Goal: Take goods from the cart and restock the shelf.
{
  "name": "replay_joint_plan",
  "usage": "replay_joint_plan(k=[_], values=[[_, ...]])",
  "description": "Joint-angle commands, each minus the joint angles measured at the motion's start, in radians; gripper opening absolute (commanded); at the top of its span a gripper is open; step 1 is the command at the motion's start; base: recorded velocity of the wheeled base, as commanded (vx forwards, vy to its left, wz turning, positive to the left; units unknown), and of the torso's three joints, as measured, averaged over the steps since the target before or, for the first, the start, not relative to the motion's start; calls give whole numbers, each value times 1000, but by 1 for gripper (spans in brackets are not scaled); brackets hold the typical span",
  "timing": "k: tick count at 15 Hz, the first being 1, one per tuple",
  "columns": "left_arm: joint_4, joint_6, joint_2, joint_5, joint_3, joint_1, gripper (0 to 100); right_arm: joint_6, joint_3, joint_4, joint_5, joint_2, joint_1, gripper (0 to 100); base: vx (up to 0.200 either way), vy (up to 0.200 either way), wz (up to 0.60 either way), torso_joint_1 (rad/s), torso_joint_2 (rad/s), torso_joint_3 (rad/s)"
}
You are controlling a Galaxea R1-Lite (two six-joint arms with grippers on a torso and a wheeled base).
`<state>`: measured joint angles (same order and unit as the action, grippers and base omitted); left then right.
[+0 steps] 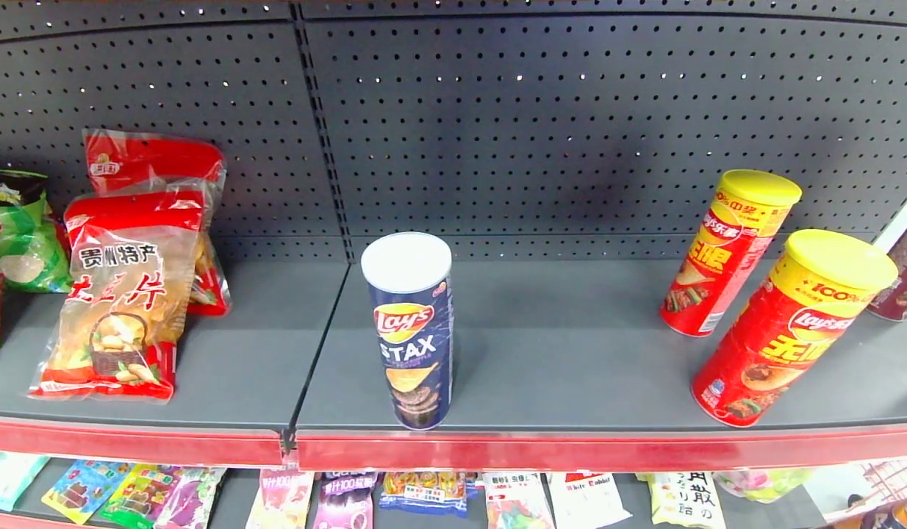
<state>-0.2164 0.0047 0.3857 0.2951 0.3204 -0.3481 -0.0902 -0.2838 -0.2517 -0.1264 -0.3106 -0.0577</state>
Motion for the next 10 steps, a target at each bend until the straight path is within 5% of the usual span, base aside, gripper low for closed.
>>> replay_joint_plan(k=[1,10], values=[[-29,-2,-74,-1,-1,0,100,0,8,-1,1,16,-1,0,0,0,0,0,0,0],[-46,-3,-97,-14,0,0,100,0,9,-8,4,30,1,0,0,0,0,0,0,0]])
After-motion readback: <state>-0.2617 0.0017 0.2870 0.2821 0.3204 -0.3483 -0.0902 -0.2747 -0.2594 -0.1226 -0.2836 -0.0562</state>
